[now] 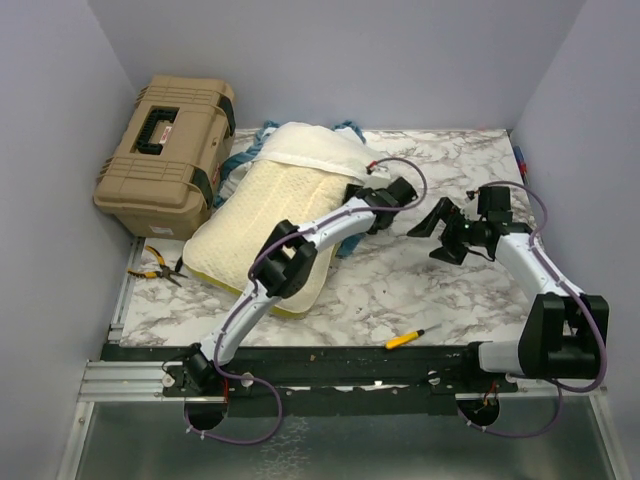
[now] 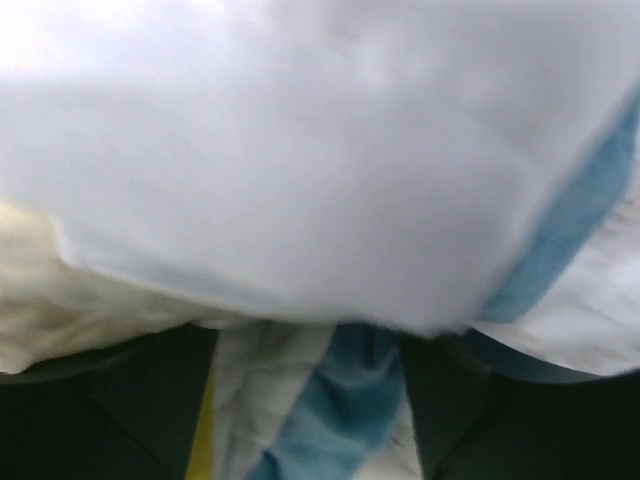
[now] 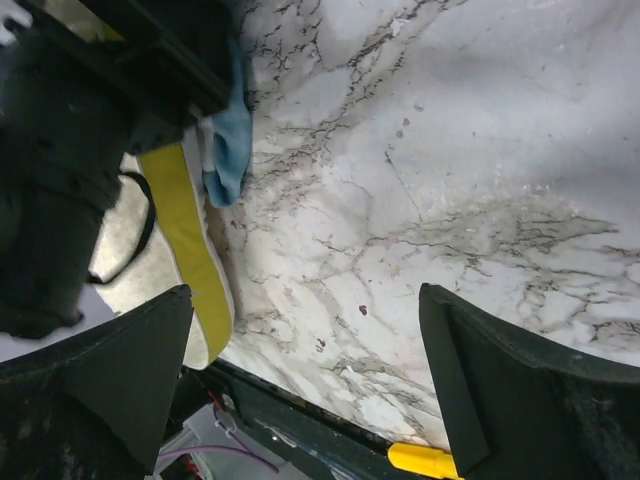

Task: Put the pillow into the pillowcase

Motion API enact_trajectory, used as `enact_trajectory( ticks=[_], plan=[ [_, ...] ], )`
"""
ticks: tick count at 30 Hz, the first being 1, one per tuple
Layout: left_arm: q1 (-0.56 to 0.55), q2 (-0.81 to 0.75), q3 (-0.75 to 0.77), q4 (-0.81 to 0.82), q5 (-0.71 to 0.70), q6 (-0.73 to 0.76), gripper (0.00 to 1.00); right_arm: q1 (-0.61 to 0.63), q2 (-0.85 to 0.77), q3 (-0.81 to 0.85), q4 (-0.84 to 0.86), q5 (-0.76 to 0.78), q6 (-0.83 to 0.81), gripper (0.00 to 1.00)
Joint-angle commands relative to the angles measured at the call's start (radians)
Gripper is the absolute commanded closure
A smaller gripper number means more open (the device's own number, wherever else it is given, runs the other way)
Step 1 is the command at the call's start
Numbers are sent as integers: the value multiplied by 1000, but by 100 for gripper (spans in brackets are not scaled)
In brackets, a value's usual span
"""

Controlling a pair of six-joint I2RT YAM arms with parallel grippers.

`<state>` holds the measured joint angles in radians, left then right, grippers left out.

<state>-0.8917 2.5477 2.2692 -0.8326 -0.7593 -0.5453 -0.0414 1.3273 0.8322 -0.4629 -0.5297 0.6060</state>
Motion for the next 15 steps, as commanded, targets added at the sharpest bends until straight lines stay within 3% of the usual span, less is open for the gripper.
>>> enact_trajectory(
  ticks=[1,4,5,12,15],
  plan=[
    [167,-49,-71,-50,36,-45,41,-7,41,49,21,-65,-28,0],
    [190,-121,-114,-40,38,0,76,-7,67,61,34,-88,-38,0],
    [191,-155,-130,-37,33,13,97,-8,78,65,38,-94,-41,1],
    [202,-444,-246,-11,54,73,100,-5,188,123,113,-160,-9,1],
    [227,-561,-292,-10,124,79,100,4,249,165,157,-197,25,1]
  ],
)
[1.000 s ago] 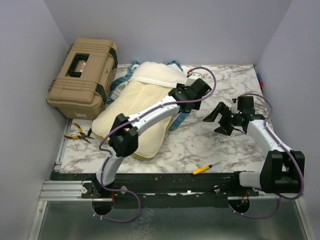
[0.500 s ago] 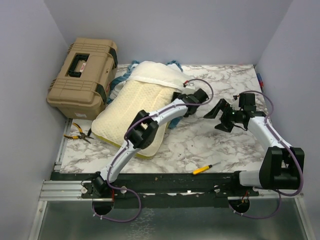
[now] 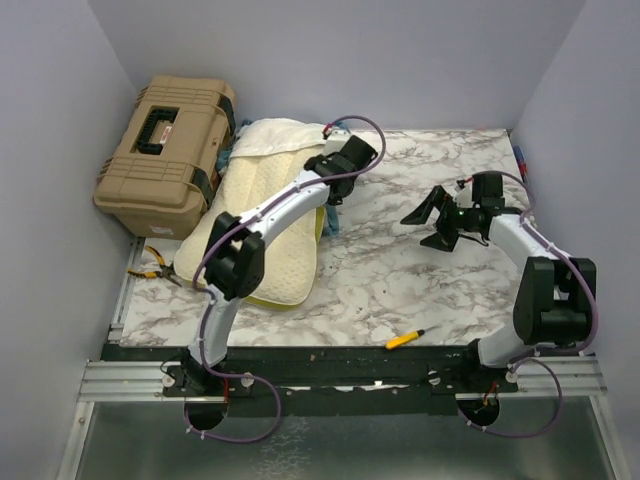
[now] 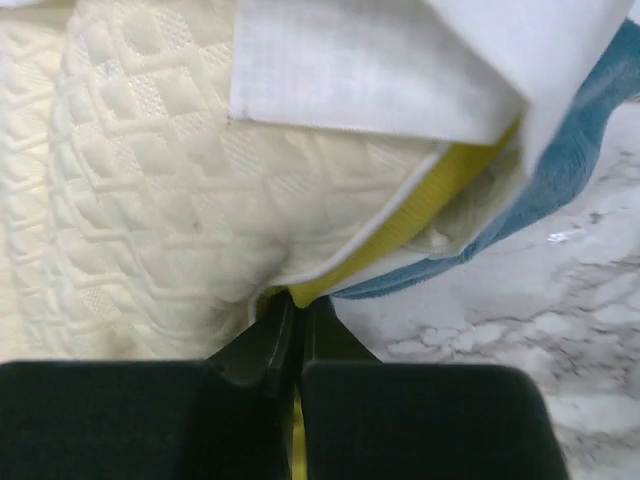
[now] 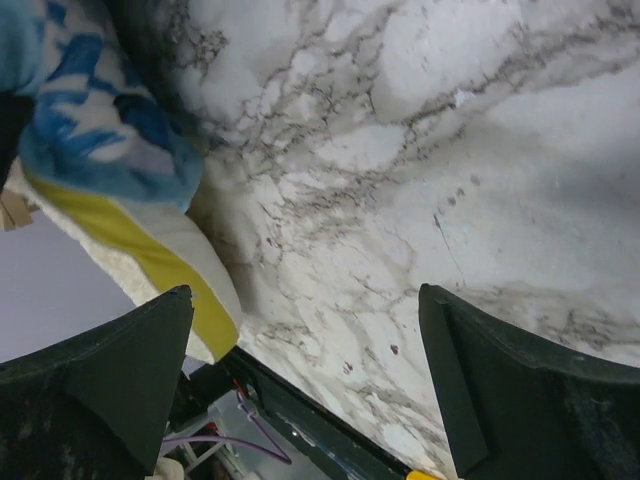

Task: Put the pillow into the pillowcase

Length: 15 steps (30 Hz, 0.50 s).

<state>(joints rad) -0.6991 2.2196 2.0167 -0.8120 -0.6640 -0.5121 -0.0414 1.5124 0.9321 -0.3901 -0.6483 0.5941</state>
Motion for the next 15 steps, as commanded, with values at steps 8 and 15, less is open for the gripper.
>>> enact_trajectory(
  ticks=[8,15],
  plan=[
    [90,-498,-208,14,231,29,100,129,216,178,217,-115,151,1],
    [95,-676,-375,46,350,0,100,224,350,230,490,-149,369,0]
  ],
)
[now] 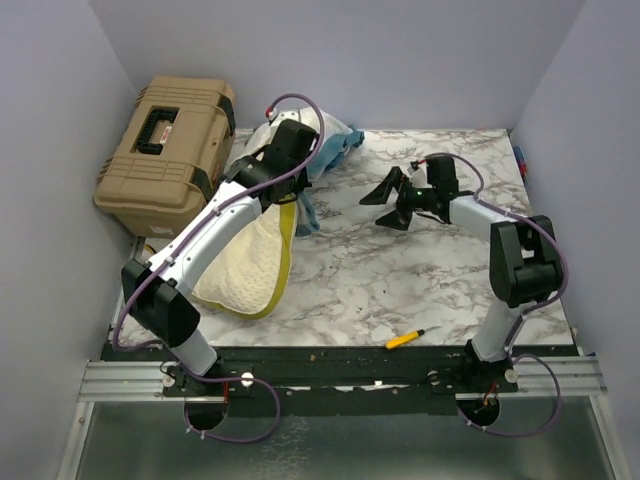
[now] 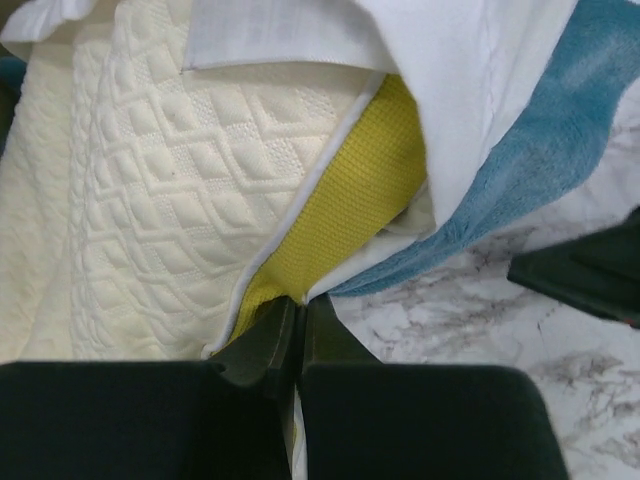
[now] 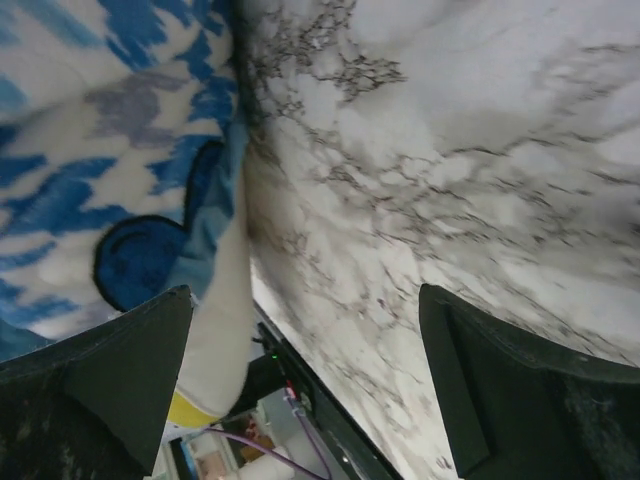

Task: Put the pillow into the pillowcase

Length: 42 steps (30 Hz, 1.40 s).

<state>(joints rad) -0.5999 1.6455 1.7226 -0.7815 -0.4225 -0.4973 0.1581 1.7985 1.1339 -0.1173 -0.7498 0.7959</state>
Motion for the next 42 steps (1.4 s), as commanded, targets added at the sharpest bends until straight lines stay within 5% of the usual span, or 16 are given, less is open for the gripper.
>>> enact_trajectory(
  ticks=[1,8,18,20,24,29,36,42],
  plan=[
    [-4,-128,-103,19,133,-25,100,24,82,33,267,-52,207,0],
    [-5,-307,-313,104,355,-109,100,23,187,146,380,-27,306,0],
    [-5,-487,-454,156,472,-153,100,3,253,96,728,9,567,1],
    [-6,-493,-462,173,507,-153,100,4,275,107,762,17,602,11],
    [-6,-493,-478,204,545,-137,100,-1,311,166,798,-1,635,58],
    [-6,-482,-496,232,561,-125,100,-49,260,192,768,-2,586,99],
    [-13,-426,-512,290,585,-126,100,-210,79,205,656,8,442,100],
    [-34,-356,-515,347,603,-131,100,-293,-75,336,372,63,153,100]
  ],
)
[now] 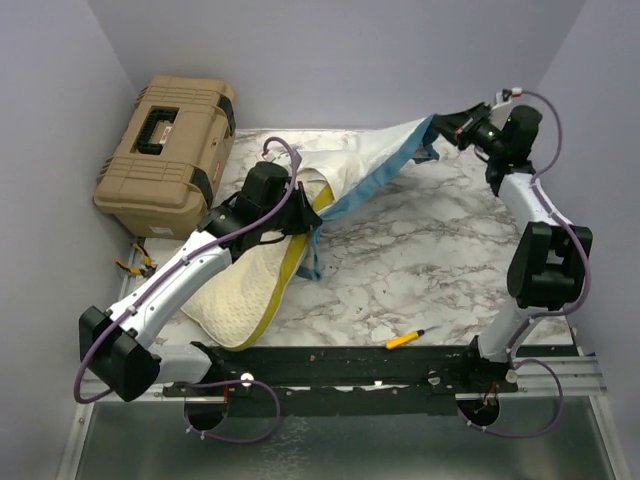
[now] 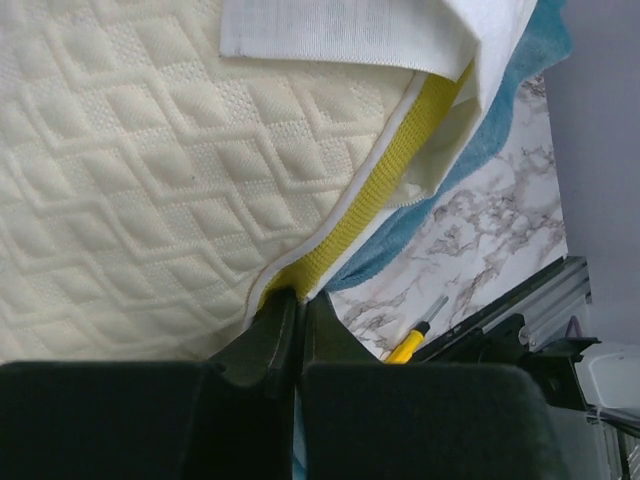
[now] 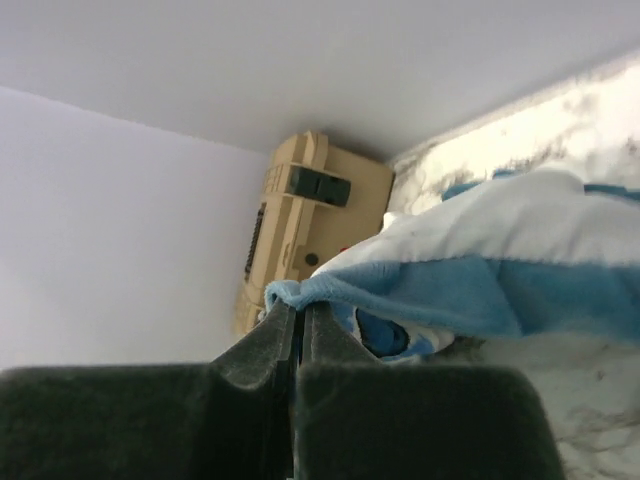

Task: Put the pillow into the pillowcase

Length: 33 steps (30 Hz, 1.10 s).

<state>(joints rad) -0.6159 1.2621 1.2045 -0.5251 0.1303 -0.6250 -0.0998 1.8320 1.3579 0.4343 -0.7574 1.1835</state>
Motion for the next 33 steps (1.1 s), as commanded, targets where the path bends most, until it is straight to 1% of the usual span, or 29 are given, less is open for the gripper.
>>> enact_trajectory(
  ticks=[1,2,3,4,6,8,9,10,13,16,17,18,20,21,22,24,27,29,32,33],
  plan=[
    [-28,42,9,94,44,-2,100,-36,-126,133,-241,96,-291,98],
    [-40,56,12,95,33,0,100,-35,-140,152,-326,133,-339,91],
    [-51,70,16,98,17,-1,100,-36,-151,167,-410,184,-378,81],
    [-67,85,18,98,-8,-6,100,-35,-165,166,-515,237,-400,68],
    [-97,121,17,104,-45,-18,100,-36,-210,88,-584,310,-417,45],
    [-119,172,22,104,-84,-39,100,-36,-262,-27,-585,334,-401,33],
    [-128,198,26,105,-95,-54,100,-37,-289,-88,-580,338,-376,28],
    [-136,225,29,103,-111,-68,100,-37,-311,-158,-552,335,-357,25],
    [-153,310,50,103,-120,-99,100,-33,-365,-305,-514,299,-342,22],
    [-162,398,90,83,-58,-83,100,-14,-375,-344,-552,245,-378,22],
    [-166,409,104,65,-56,-81,94,-3,-371,-344,-577,225,-401,21],
    [-170,410,112,47,-63,-79,84,10,-366,-342,-607,209,-428,21],
    [-172,385,119,13,-88,-73,60,40,-362,-340,-668,194,-495,21],
    [-172,368,119,-6,-102,-68,40,57,-362,-337,-704,200,-536,20],
    [-173,347,119,-30,-114,-64,32,76,-367,-336,-736,210,-575,18],
    [-172,310,119,-77,-118,-47,29,112,-383,-337,-789,235,-636,16],
    [-173,260,108,-132,-104,-33,28,209,-417,-326,-855,308,-717,13],
    [-172,235,93,-167,-119,-32,27,286,-434,-313,-888,387,-759,12],
    [-171,226,66,-225,-180,-33,27,415,-438,-300,-903,524,-799,11],
    [-171,231,56,-231,-185,-34,27,437,-432,-297,-903,577,-810,11]
  ],
)
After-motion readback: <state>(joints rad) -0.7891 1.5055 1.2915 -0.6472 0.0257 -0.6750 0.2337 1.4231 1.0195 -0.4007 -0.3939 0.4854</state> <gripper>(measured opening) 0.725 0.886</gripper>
